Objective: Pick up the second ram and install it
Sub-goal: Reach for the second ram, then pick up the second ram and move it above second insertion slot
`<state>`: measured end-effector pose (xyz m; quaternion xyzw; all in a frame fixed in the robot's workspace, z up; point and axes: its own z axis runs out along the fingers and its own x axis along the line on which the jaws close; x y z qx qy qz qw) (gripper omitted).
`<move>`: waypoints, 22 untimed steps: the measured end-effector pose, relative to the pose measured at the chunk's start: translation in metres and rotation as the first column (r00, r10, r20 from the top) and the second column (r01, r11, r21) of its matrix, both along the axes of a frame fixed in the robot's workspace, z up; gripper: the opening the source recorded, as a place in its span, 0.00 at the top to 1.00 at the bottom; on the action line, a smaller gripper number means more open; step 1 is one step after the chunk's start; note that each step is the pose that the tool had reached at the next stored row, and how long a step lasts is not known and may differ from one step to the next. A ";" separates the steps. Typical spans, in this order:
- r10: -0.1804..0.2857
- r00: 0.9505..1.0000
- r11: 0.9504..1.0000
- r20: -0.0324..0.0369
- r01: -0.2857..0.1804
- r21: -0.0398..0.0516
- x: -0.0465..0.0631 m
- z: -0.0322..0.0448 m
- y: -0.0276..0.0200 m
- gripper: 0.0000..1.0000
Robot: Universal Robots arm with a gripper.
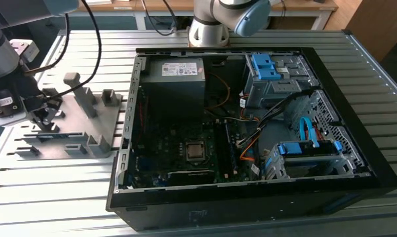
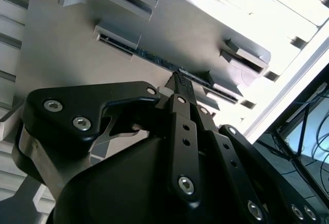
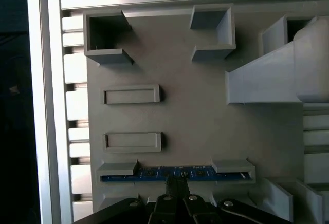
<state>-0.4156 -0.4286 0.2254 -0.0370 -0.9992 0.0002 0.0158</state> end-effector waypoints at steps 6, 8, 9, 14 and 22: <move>0.000 1.000 1.000 0.000 0.000 0.000 0.000 -0.0019 0.0000 0.90; 0.000 1.000 1.000 0.000 0.000 0.000 0.000 -0.0020 0.0000 0.90; 0.000 1.000 1.000 0.000 0.000 0.000 0.000 -0.0022 0.0000 0.90; 0.000 1.000 1.000 0.000 0.000 0.000 0.000 -0.0029 0.0000 0.90; 0.000 1.000 1.000 0.000 0.000 0.000 0.000 -0.0029 0.0000 0.90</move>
